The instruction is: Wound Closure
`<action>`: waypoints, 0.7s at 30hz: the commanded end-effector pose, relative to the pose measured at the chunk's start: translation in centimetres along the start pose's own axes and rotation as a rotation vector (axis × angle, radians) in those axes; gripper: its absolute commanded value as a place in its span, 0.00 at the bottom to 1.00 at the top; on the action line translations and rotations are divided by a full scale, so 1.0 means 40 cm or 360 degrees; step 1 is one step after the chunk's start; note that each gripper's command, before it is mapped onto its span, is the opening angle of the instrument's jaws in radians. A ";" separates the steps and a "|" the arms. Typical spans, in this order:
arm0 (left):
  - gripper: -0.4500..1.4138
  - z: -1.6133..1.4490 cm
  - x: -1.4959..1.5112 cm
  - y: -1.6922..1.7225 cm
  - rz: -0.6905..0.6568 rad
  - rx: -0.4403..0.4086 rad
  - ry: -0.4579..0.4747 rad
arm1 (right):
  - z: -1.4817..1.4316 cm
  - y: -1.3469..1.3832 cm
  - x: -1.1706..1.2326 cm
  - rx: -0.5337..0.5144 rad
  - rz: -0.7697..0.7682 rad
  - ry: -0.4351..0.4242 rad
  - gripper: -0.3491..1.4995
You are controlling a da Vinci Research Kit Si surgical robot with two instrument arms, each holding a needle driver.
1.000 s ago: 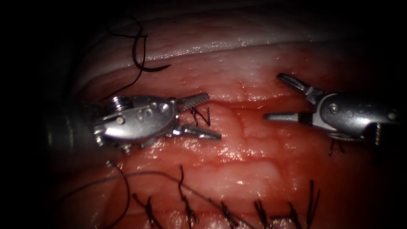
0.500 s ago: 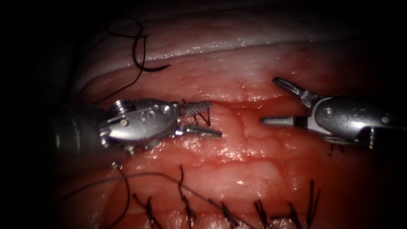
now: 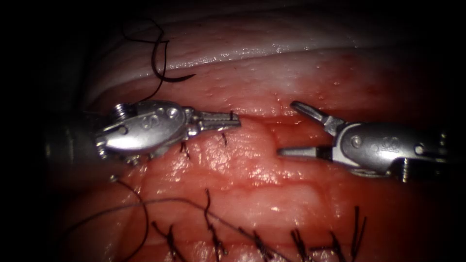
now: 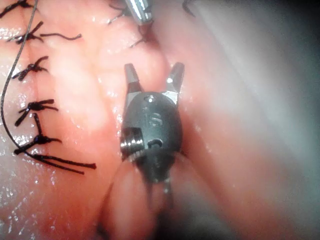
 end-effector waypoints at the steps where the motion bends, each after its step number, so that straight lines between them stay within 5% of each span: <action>1: 0.00 0.0010 -0.0005 -0.0008 0.0007 0.0002 0.0007 | 0.0051 -0.0016 0.0001 0.0019 -0.0003 0.0021 0.75; 21: 0.00 -0.0017 -0.0012 -0.0046 0.0011 0.0045 0.0021 | 0.0248 -0.0064 0.0023 -0.0035 0.0094 0.0053 0.72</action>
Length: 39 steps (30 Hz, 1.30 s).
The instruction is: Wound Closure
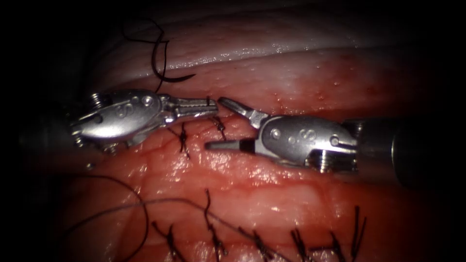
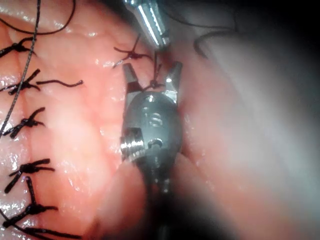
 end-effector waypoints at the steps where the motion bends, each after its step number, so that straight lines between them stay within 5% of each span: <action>1: 0.00 0.0020 -0.0004 -0.0003 0.0001 -0.0003 0.0003 | 0.0033 -0.0011 0.0002 -0.0003 0.0002 0.0003 0.72; 23: 0.00 0.0021 0.0014 0.0010 0.0019 -0.0025 0.0012 | 0.0152 -0.0046 0.0012 -0.0060 0.0071 0.0013 0.63; 27: 0.00 0.0021 0.0015 0.0012 0.0018 -0.0023 0.0011 | 0.0159 -0.0051 0.0008 -0.0060 0.0067 0.0016 0.47; 29: 0.00 0.0020 0.0014 0.0014 0.0019 -0.0027 0.0013 | 0.0159 -0.0051 0.0005 -0.0057 0.0113 0.0013 0.04; 30: 0.00 0.0020 0.0014 0.0015 0.0019 -0.0027 0.0013 | 0.0158 -0.0051 0.0004 -0.0069 0.0160 0.0011 0.00; 36: 0.00 0.0015 0.0012 0.0015 0.0021 -0.0030 0.0013 | 0.0150 -0.0046 0.0010 -0.0141 0.0222 0.0074 0.00; 38: 0.00 0.0011 0.0011 0.0016 0.0022 -0.0036 0.0015 | 0.0147 -0.0044 0.0008 -0.0090 0.0181 0.0090 0.55; 39: 0.00 0.0009 0.0011 0.0018 0.0022 -0.0036 0.0014 | 0.0145 -0.0042 0.0006 -0.0080 0.0152 0.0094 0.70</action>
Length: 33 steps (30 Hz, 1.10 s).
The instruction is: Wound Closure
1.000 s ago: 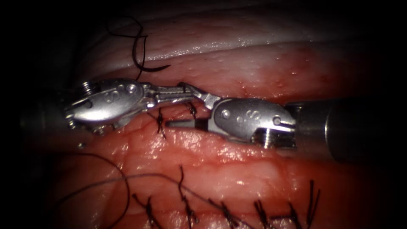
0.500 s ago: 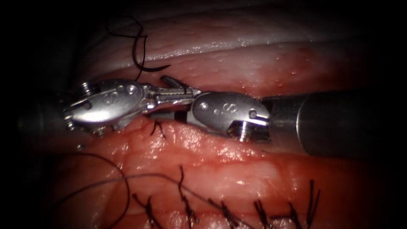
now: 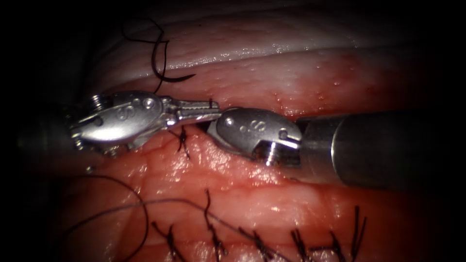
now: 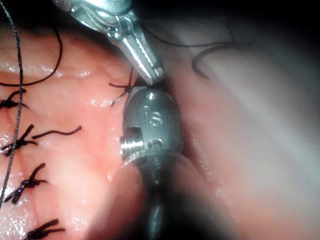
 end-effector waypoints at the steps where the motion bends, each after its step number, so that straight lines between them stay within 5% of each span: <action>1: 0.00 0.0015 -0.0005 -0.0002 0.0003 -0.0009 0.0003 | 0.0014 0.0003 -0.0008 0.0027 -0.0045 0.0006 0.78; 4: 0.00 0.0003 -0.0002 0.0011 0.0012 -0.0026 0.0023 | -0.0014 0.0018 -0.0017 0.0054 -0.0117 0.0013 0.90; 12: 0.00 -0.0031 0.0019 0.0103 0.0122 -0.0069 0.0090 | -0.0192 0.0128 -0.0045 0.0042 -0.0262 -0.0083 0.95; 19: 0.00 0.0025 0.0017 0.0225 0.0238 -0.0197 0.0126 | -0.0336 0.0221 -0.0041 -0.0004 -0.0279 -0.0130 0.91; 30: 0.00 0.0174 -0.0076 0.0259 0.0247 -0.0404 -0.0084 | -0.0351 0.0224 -0.0057 -0.0075 -0.0283 -0.0121 0.87; 33: 0.10 0.0204 -0.0097 0.0228 0.0234 -0.0391 -0.0127 | -0.0341 0.0215 -0.0058 -0.0089 -0.0282 -0.0119 0.87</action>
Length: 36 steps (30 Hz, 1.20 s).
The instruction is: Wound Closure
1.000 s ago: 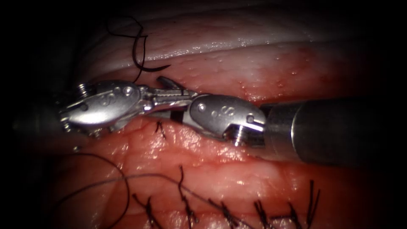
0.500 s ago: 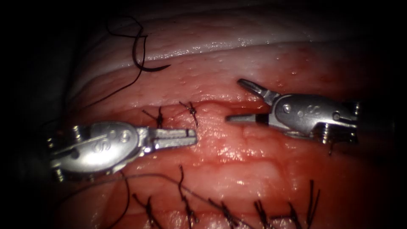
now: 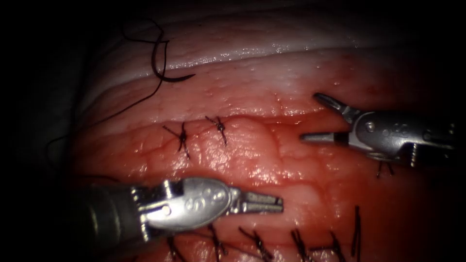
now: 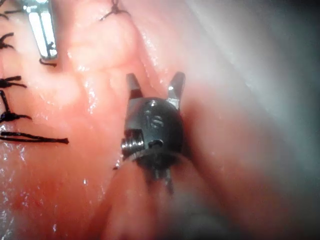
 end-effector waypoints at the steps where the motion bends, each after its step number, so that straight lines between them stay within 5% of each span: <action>1: 0.13 0.0025 -0.0019 -0.0021 -0.0015 0.0007 -0.0025 | 0.0026 -0.0016 -0.0001 -0.0002 0.0001 0.0002 0.87; 9: 0.45 0.0042 -0.0099 -0.0094 -0.0125 -0.0058 -0.0306 | 0.0025 -0.0031 0.0005 -0.0001 0.0000 -0.0011 0.84; 18: 0.67 0.0022 -0.0118 -0.0093 -0.0109 -0.0092 -0.0441 | 0.0023 -0.0031 0.0010 -0.0001 0.0003 -0.0013 0.83; 26: 0.67 -0.0051 -0.0040 -0.0072 -0.0051 -0.0120 -0.0424 | 0.0022 -0.0032 0.0010 0.0002 0.0002 -0.0017 0.82; 36: 0.55 -0.0140 0.0125 -0.0080 0.0145 0.0041 -0.0015 | 0.0023 -0.0040 0.0011 0.0000 0.0001 -0.0021 0.81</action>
